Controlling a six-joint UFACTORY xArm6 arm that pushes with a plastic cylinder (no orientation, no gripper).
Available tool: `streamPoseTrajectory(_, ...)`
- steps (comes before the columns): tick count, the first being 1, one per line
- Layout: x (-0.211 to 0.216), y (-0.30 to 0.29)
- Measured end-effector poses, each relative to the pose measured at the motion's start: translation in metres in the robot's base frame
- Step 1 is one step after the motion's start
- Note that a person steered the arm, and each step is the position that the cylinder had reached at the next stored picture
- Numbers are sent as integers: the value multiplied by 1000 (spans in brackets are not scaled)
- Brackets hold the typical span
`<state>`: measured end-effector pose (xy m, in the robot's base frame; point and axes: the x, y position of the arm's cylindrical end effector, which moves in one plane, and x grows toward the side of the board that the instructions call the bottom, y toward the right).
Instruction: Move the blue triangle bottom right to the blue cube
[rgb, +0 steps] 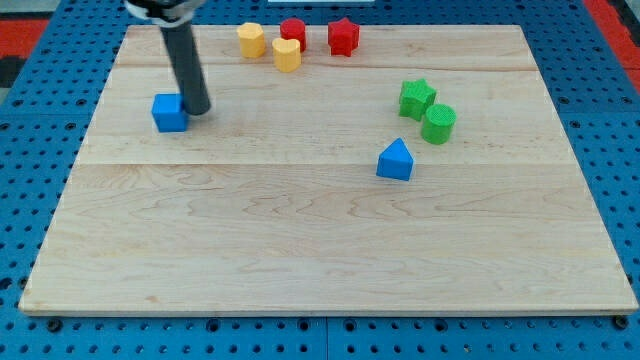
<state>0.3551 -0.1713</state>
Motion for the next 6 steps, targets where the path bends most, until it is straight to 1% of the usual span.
streamPoseTrajectory(1, -2, -34)
streamPoseTrajectory(2, -9, -28)
streamPoseTrajectory(3, -35, 2)
streamPoseTrajectory(4, -45, 60)
streamPoseTrajectory(5, -45, 92)
streamPoseTrajectory(6, -45, 104)
